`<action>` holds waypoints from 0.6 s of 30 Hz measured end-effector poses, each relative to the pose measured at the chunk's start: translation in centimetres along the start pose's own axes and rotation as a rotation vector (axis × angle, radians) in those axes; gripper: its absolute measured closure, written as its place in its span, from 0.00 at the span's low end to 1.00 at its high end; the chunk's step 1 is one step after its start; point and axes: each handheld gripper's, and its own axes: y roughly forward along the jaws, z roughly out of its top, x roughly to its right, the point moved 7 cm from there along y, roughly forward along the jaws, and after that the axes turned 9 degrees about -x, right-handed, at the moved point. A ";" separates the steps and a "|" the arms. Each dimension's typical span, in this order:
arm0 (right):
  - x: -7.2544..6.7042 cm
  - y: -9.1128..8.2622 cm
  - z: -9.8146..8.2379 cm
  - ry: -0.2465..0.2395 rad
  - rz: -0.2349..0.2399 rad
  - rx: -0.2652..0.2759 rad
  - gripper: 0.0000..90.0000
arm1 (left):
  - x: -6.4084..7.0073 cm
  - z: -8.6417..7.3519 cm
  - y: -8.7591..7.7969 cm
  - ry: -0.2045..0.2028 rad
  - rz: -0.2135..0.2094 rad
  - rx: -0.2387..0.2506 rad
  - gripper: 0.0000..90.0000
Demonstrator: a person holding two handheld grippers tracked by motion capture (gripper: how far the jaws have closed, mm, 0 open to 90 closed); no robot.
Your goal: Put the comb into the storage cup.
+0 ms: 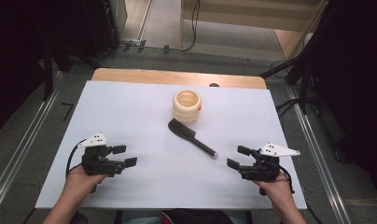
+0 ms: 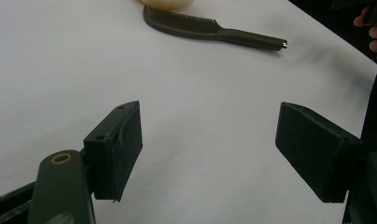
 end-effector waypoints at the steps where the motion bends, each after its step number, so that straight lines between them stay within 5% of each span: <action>1: 0.0 0.0 0.0 0.003 0.001 0.001 0.25 | 0.0 0.0 0.0 -0.002 -0.001 0.000 0.26; 18: 0.3 0.7 0.7 0.003 -0.007 -0.015 0.25 | 0.0 0.0 0.1 -0.001 -0.002 -0.001 0.26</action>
